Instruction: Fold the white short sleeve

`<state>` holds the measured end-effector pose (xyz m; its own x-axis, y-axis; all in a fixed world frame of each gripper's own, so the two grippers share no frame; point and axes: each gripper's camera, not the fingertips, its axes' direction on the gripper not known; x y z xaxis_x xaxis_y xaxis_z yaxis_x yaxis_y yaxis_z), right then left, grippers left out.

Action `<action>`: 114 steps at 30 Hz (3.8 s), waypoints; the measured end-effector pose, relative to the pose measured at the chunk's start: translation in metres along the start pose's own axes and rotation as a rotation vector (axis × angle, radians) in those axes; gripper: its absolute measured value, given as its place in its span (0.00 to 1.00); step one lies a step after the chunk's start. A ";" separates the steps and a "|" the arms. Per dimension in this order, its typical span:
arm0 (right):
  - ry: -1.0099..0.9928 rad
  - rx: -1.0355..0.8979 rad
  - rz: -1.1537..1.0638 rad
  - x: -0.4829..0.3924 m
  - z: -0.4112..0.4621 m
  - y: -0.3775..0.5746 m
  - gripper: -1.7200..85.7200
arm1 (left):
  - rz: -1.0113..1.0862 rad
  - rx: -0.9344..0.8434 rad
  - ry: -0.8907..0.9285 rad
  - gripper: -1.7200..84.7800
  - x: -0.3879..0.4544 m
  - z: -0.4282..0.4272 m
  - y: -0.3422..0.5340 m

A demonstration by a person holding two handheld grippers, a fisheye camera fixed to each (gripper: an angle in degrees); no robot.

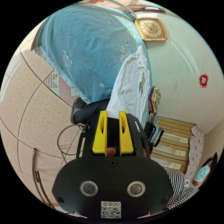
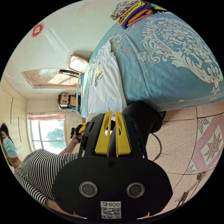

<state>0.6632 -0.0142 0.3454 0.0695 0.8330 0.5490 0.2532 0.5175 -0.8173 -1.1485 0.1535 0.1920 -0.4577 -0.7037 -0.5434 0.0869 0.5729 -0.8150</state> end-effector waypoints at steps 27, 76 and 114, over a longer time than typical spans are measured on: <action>-0.004 0.028 0.017 0.025 0.000 0.057 0.09 | -0.018 0.016 0.170 0.11 -0.049 -0.055 0.019; 0.497 -0.259 -0.089 -0.003 0.184 -0.037 0.13 | 0.113 0.001 0.216 0.11 -0.046 -0.034 0.043; -0.096 -0.105 -0.295 -0.011 -0.009 0.000 0.03 | 0.334 0.127 0.495 0.04 0.014 -0.068 0.152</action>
<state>0.6714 -0.0249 0.3406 -0.1112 0.6675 0.7363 0.3475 0.7202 -0.6004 -1.2020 0.2595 0.0739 -0.7419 -0.1982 -0.6405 0.3877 0.6526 -0.6510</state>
